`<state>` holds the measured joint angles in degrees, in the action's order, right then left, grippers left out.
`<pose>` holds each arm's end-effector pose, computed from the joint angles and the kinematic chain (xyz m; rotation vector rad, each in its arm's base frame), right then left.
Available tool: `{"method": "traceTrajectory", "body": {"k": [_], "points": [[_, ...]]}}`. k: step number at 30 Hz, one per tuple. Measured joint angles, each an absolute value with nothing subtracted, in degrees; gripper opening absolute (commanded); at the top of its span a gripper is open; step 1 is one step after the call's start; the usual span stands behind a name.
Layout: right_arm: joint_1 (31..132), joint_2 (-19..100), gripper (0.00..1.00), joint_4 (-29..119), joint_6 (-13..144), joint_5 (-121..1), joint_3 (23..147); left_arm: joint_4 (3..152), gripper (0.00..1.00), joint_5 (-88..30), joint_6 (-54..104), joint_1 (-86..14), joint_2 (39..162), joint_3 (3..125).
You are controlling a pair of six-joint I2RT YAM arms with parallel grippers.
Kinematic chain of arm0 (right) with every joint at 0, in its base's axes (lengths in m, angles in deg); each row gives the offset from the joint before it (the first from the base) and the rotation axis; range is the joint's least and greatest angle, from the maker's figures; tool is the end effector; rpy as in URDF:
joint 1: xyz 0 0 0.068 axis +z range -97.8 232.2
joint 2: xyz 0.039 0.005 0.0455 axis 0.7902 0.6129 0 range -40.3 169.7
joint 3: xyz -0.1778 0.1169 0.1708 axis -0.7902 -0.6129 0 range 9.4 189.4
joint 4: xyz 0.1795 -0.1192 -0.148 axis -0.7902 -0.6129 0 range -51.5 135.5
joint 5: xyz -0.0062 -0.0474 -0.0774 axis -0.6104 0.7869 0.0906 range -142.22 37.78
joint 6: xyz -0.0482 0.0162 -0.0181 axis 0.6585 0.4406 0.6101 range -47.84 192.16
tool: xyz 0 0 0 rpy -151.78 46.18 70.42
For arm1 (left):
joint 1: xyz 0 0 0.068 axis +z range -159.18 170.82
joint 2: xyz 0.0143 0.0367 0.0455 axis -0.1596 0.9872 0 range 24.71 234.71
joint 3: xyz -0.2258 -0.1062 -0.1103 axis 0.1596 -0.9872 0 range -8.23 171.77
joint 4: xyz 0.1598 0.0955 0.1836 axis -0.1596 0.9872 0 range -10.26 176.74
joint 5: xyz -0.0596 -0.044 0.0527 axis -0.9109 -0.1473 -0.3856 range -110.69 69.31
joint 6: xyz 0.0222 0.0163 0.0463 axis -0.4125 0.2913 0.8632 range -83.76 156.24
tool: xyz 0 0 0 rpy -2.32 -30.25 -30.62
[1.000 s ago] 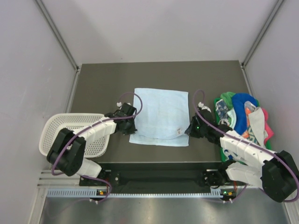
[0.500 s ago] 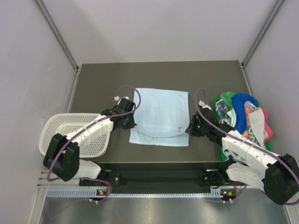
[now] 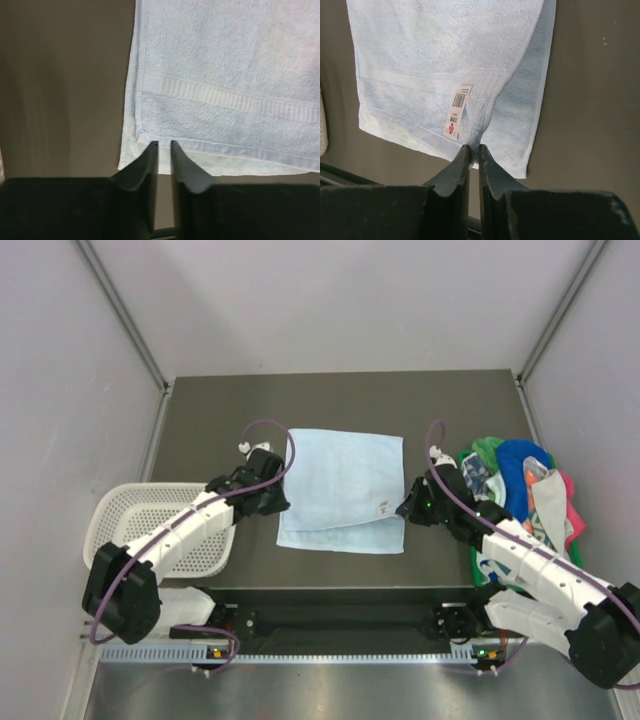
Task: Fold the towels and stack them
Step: Fold the towel
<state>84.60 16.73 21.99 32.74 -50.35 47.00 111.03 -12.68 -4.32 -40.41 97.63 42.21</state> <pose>0.1759 0.1101 0.2354 0.1637 2.3897 0.5800 0.2218 -0.1287 0.2395 -0.2635 2.5159 -0.3416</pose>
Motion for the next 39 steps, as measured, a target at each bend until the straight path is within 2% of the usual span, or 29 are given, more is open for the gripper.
{"method": "traceTrajectory", "body": {"k": [3,12,39], "points": [[84.60,16.87,0.00,22.06,32.74,-50.44,47.02,109.70,0.37,-14.36,-5.26,-40.41,98.83,40.15],[84.54,20.91,0.00,21.92,34.10,-50.42,49.17,106.20,0.45,-17.03,-7.09,-40.41,103.73,35.23],[79.07,27.12,0.00,23.50,37.64,-54.11,53.01,102.51,0.45,-18.06,-9.08,-40.41,105.89,34.18]]}}
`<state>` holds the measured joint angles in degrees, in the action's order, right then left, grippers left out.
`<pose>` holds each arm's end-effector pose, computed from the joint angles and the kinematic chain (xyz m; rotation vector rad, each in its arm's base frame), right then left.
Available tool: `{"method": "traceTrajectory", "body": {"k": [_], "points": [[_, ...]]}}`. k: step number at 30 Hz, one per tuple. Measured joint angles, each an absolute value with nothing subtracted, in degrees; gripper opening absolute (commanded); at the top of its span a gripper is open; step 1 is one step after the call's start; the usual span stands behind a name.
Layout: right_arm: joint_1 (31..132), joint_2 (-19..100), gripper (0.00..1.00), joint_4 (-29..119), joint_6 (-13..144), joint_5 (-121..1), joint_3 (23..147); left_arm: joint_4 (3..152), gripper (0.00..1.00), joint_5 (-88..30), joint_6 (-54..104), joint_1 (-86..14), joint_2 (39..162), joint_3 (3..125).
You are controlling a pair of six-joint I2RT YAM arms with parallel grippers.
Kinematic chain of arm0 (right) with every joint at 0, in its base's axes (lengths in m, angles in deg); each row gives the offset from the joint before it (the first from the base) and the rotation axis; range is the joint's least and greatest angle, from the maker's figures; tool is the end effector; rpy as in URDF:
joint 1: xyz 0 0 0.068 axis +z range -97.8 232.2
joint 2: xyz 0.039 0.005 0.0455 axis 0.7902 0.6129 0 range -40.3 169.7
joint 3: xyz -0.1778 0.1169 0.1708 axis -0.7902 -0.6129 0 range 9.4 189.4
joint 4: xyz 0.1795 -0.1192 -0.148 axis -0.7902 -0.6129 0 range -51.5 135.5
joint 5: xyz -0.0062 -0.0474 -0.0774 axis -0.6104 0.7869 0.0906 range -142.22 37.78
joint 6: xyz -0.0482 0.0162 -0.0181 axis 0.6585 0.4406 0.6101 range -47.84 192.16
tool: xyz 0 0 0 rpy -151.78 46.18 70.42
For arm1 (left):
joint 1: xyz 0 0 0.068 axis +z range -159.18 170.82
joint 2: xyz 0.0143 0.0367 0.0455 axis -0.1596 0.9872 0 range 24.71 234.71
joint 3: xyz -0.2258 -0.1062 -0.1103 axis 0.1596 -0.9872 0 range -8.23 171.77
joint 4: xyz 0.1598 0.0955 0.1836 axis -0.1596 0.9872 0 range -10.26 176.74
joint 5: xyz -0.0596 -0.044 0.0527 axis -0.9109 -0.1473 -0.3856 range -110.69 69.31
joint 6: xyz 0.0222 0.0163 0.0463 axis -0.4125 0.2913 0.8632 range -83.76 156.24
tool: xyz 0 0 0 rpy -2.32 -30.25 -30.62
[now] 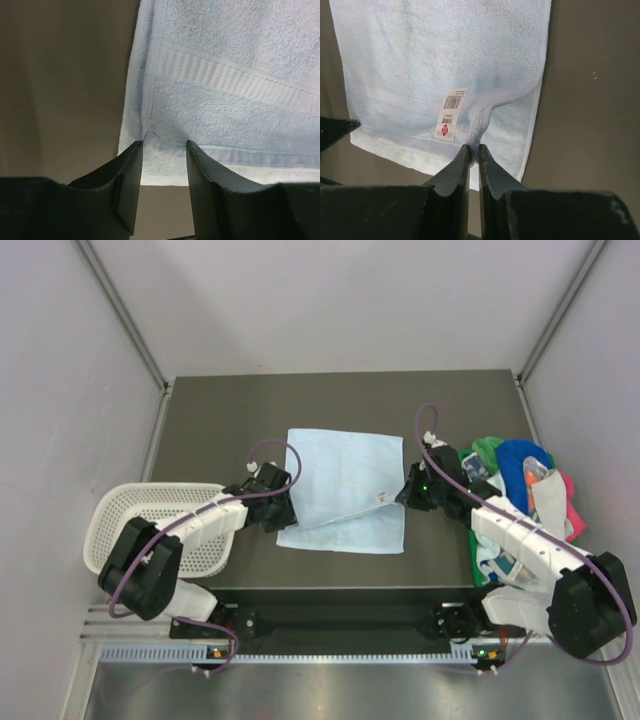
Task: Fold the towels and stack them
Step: Fold the towel
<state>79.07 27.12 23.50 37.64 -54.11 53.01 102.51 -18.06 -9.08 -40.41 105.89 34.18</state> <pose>0.2166 0.1109 0.2347 0.1465 2.4359 0.5402 0.2235 -0.1336 0.1714 -0.3467 2.6768 -0.3754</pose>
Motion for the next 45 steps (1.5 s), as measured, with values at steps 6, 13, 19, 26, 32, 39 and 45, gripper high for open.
{"method": "traceTrajectory", "body": {"k": [6,13,19,26,32,39,45], "points": [[78.24,28.14,0.00,23.72,37.79,-54.96,53.01,102.68,0.46,-18.08,-9.08,-40.41,105.98,34.21],[76.82,29.37,0.00,24.88,38.16,-55.73,52.99,102.90,0.49,-18.08,-9.08,-40.41,106.13,34.69],[75.93,30.29,0.00,25.92,38.21,-56.58,52.95,102.90,0.50,-18.08,-9.06,-40.41,106.31,35.23],[75.21,30.88,0.00,27.56,38.60,-57.30,52.49,102.88,0.54,-18.10,-9.06,-40.41,106.83,35.39],[74.66,32.54,0.00,29.09,38.62,-58.09,51.24,102.88,0.55,-18.12,-9.06,-40.41,106.83,35.39],[74.40,33.78,0.00,30.19,38.62,-58.59,50.13,102.81,0.53,-18.23,-9.08,-40.41,106.83,35.39],[74.05,34.13,0.00,31.13,38.62,-59.03,49.87,102.64,0.48,-18.32,-9.12,-40.41,106.83,35.39]]}}
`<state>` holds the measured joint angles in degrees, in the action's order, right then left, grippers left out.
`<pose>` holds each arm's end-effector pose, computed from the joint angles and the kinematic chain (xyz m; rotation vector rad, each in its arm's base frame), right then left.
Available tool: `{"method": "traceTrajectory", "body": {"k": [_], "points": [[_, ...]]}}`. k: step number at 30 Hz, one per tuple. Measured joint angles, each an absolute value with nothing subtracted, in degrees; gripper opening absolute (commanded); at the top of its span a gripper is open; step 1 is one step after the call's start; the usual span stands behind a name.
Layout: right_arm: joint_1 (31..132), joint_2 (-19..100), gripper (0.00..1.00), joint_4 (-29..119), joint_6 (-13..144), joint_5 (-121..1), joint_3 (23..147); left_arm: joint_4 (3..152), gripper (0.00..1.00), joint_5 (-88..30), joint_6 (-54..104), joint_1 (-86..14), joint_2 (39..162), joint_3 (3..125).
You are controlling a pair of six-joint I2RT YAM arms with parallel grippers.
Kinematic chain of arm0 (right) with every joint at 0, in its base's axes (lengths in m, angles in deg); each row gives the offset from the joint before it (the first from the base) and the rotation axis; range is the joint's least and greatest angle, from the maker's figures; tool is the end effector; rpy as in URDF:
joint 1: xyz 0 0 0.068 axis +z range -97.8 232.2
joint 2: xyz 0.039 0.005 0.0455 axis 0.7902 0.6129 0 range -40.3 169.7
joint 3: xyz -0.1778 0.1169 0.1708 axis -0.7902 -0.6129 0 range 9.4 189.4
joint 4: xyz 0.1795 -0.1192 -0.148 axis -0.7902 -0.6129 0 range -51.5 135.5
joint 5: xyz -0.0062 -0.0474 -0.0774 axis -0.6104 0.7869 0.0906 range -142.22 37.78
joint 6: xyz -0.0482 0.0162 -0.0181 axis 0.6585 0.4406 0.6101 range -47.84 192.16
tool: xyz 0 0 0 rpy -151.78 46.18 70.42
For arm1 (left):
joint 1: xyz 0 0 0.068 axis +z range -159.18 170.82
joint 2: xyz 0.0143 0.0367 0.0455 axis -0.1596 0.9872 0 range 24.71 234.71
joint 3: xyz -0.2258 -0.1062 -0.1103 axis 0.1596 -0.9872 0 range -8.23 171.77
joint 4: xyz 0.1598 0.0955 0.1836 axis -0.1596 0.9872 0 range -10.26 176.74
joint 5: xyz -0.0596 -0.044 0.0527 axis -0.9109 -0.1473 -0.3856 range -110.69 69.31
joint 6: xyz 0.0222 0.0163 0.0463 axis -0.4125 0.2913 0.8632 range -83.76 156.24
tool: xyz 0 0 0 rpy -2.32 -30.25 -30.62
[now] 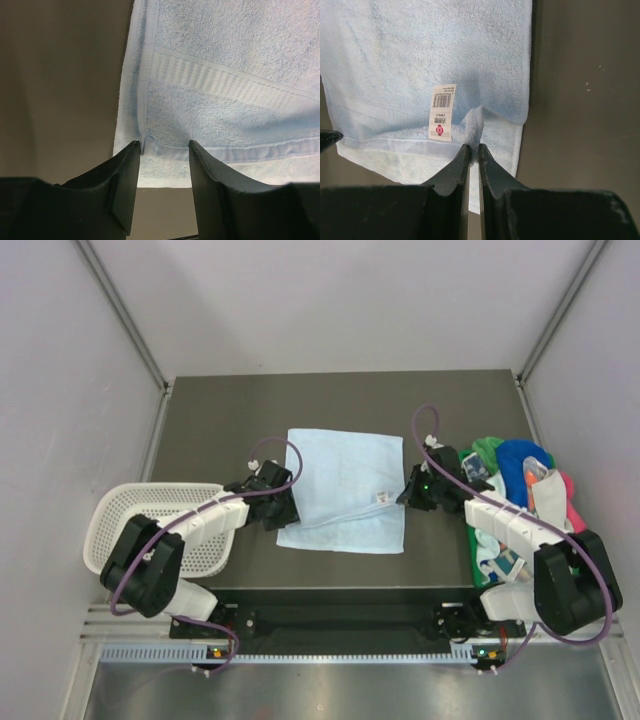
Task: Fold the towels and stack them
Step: Fold the towel
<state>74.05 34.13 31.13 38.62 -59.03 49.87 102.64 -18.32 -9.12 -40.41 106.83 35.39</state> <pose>0.2385 0.1000 0.1991 0.1976 2.4835 0.5716 0.2277 -0.1363 0.1733 -0.3461 2.6768 -0.3825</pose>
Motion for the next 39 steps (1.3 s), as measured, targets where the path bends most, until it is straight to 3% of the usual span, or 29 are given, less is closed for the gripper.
{"method": "traceTrajectory", "body": {"k": [3,8,11,14,24,39], "points": [[73.76,34.42,0.00,31.48,38.62,-59.27,49.87,102.46,0.42,-18.32,-9.19,-40.41,106.83,35.39],[73.26,35.23,0.00,32.28,38.64,-59.49,49.04,102.33,0.23,-18.34,-9.47,-40.41,107.07,35.93],[72.95,35.47,0.00,32.72,38.64,-59.71,48.44,102.18,0.19,-18.34,-9.58,-40.41,107.38,36.11],[72.65,35.90,0.00,32.79,38.64,-59.93,48.38,102.18,0.23,-18.36,-9.58,-40.41,107.53,36.13],[72.25,36.23,0.00,33.62,38.64,-60.41,48.36,102.27,0.22,-18.34,-9.58,-40.41,107.53,36.13],[71.75,38.55,0.00,35.21,38.67,-61.04,47.61,105.44,0.41,-17.51,-9.43,-40.41,106.75,37.51]]}}
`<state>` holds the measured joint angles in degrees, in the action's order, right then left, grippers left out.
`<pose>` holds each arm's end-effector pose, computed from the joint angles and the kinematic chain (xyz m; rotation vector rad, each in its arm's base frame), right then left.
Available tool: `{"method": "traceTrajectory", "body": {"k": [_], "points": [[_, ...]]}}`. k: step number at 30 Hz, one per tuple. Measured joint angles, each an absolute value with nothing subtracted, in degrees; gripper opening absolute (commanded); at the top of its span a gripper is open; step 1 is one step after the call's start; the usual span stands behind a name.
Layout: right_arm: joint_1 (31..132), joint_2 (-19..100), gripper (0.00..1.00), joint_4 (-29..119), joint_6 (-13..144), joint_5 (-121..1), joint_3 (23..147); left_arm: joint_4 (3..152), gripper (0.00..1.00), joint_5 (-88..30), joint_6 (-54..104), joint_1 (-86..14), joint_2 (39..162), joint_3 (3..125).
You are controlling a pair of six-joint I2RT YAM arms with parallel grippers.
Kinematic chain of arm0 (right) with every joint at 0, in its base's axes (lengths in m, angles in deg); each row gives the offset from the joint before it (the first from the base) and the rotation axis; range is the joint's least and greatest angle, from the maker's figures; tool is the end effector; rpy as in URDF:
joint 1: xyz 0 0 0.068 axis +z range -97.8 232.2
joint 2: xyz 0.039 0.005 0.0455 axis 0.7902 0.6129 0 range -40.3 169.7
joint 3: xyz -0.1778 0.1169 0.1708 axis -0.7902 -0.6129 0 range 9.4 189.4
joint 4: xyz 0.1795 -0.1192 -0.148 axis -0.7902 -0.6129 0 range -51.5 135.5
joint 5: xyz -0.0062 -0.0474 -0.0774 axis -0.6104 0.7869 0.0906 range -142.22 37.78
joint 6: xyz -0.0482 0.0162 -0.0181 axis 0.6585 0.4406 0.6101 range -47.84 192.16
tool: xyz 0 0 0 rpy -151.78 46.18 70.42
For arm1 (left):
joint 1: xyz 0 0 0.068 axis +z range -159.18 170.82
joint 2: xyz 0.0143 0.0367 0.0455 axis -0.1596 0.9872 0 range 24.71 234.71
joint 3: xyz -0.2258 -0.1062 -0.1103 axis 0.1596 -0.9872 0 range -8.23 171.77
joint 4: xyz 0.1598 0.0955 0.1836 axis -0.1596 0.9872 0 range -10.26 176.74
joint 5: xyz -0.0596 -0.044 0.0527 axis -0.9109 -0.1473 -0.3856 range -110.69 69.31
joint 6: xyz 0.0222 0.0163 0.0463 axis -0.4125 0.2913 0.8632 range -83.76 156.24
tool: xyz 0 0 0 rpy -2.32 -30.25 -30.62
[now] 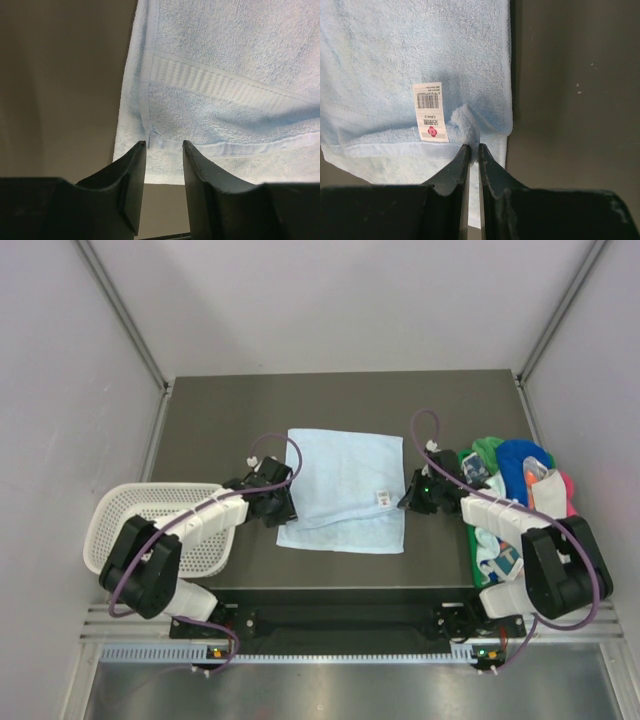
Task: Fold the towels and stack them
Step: Fold the towel
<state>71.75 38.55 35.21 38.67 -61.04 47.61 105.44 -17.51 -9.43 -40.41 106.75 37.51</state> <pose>0.2458 0.0930 0.1737 0.2390 2.5271 0.5770 0.2301 -0.1372 0.1816 -0.3582 2.6785 -0.3602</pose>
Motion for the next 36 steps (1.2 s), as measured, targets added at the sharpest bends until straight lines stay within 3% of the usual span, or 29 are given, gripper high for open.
{"method": "traceTrajectory", "body": {"k": [36], "points": [[68.41,45.65,0.00,42.14,38.58,-66.70,46.48,105.28,0.38,-18.32,-10.65,-40.41,109.02,36.85]]}}
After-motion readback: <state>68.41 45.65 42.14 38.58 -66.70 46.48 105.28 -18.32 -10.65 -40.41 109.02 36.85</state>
